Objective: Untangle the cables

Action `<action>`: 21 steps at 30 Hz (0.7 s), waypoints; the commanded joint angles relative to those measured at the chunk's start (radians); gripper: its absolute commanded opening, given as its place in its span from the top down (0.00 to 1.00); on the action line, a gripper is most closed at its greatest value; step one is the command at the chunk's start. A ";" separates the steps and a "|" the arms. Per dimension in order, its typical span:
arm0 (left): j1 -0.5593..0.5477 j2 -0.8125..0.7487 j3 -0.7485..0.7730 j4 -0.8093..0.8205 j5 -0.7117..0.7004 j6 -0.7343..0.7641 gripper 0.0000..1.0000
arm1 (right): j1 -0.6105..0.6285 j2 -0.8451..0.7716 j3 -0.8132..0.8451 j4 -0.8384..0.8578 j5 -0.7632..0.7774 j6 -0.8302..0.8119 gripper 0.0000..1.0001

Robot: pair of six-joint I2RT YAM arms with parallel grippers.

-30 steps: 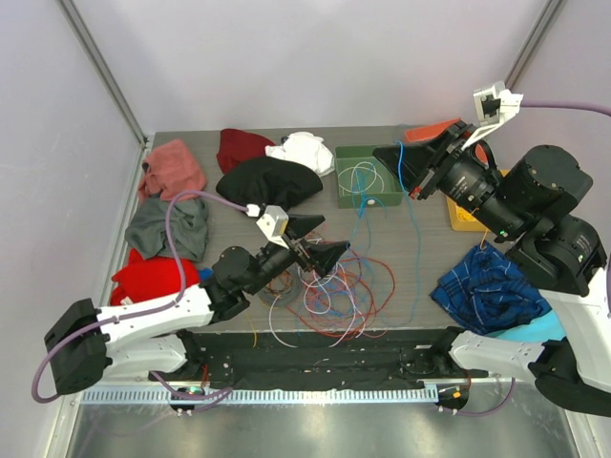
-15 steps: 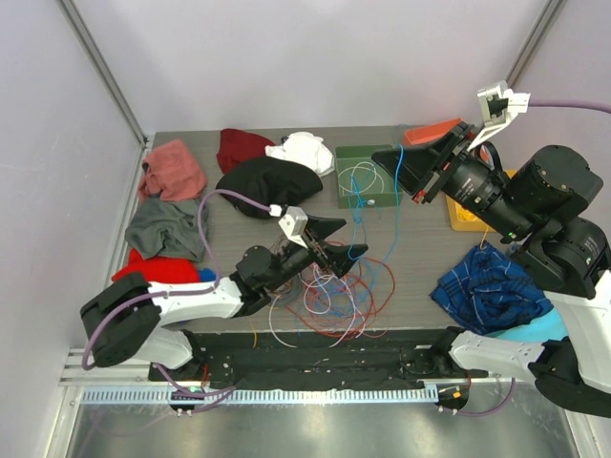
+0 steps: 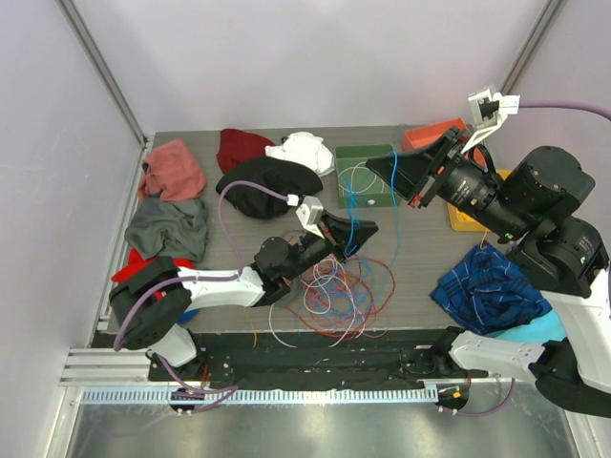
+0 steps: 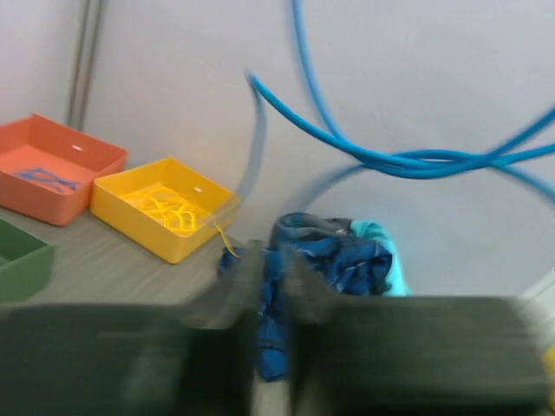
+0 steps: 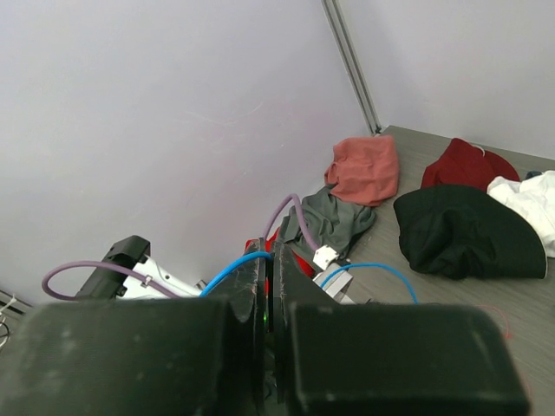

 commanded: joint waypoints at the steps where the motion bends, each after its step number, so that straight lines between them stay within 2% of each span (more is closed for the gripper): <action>1: -0.001 -0.039 0.012 -0.051 -0.031 -0.005 1.00 | 0.005 -0.033 0.004 0.031 0.029 -0.014 0.99; 4: 0.002 -0.124 -0.055 -0.220 -0.107 -0.012 1.00 | 0.005 -0.046 0.002 0.024 0.077 -0.040 0.99; 8: 0.015 -0.270 -0.184 -0.460 -0.291 -0.102 1.00 | 0.004 -0.053 0.005 0.022 0.207 -0.083 0.99; 11: 0.022 -0.324 -0.221 -0.648 -0.370 -0.156 1.00 | 0.005 -0.037 0.038 0.027 0.267 -0.114 0.99; 16: 0.027 -0.368 -0.224 -0.953 -0.439 -0.281 1.00 | 0.005 0.007 0.151 0.028 0.336 -0.152 0.99; 21: 0.056 -0.401 -0.257 -1.093 -0.464 -0.390 1.00 | 0.005 0.027 0.203 0.033 0.391 -0.183 0.99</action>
